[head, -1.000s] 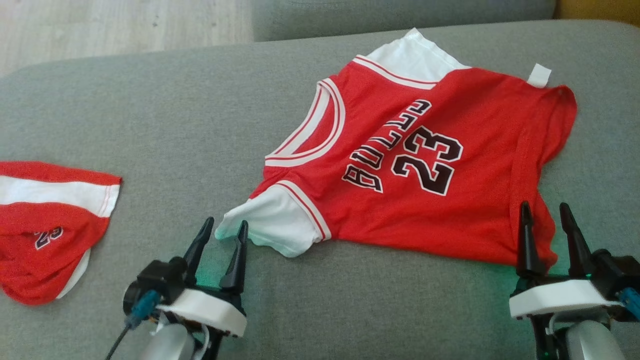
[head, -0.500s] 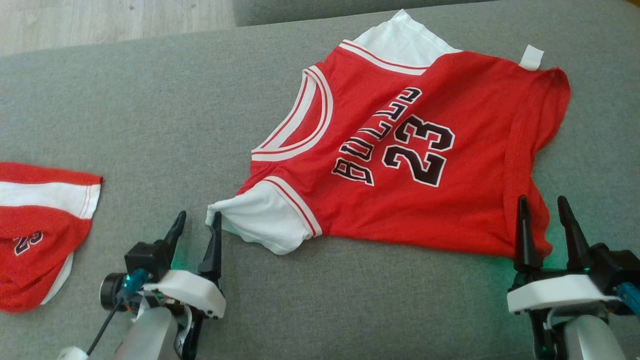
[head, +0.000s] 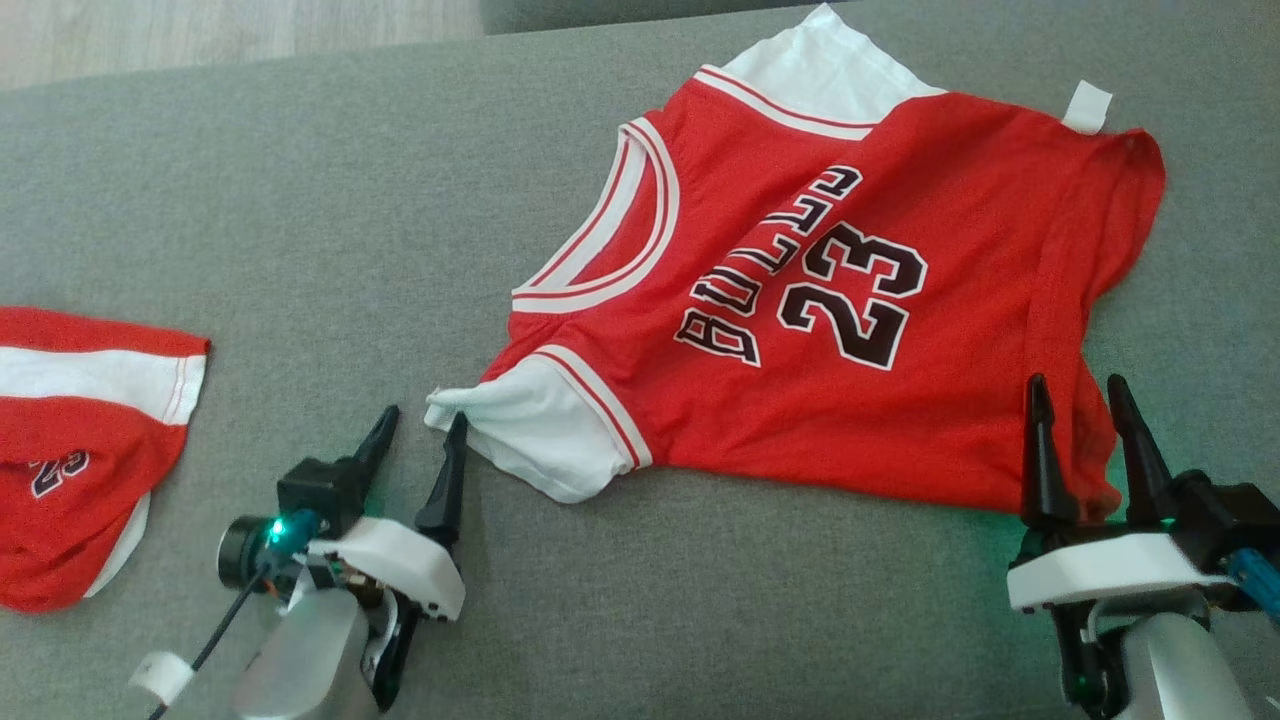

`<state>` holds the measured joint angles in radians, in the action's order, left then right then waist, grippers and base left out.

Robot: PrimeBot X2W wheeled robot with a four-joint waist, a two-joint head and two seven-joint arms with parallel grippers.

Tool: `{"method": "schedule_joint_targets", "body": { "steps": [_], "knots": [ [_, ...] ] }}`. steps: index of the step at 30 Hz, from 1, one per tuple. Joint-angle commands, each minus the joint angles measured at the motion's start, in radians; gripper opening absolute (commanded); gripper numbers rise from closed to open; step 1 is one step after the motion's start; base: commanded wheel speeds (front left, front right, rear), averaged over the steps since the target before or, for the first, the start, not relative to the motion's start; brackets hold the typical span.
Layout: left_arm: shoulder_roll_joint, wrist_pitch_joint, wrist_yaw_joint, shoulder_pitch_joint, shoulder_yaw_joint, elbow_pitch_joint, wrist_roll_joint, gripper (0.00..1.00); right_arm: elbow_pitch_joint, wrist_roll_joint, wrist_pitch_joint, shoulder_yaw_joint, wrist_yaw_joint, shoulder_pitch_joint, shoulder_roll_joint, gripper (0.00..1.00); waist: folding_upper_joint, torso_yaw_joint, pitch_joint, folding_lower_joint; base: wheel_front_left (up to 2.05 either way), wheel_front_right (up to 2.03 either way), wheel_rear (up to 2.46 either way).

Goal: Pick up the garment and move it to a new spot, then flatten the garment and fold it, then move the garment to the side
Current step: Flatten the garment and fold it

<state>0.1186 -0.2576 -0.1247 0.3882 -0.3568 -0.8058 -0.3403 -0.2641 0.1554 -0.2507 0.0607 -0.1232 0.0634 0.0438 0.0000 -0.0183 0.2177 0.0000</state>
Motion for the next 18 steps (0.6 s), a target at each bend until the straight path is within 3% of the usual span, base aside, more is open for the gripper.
{"method": "schedule_joint_targets", "body": {
  "steps": [1, 18],
  "knots": [
    [0.014, -0.004, -0.003, 0.038, 0.02, 0.002, 0.005, 1.0, 0.029, -0.006, -0.011, -0.027, -0.008, 0.028, 0.006, 1.0, 0.0, -0.003, 0.007, 0.0, 0.0, 0.0, 0.0],
    [0.022, -0.004, -0.006, 0.084, -0.037, -0.048, -0.04, 1.0, 0.026, 0.005, -0.011, -0.029, -0.008, 0.043, 0.006, 1.0, 0.0, -0.016, 0.027, 0.0, 0.0, 0.0, 0.0]
  ]
}}
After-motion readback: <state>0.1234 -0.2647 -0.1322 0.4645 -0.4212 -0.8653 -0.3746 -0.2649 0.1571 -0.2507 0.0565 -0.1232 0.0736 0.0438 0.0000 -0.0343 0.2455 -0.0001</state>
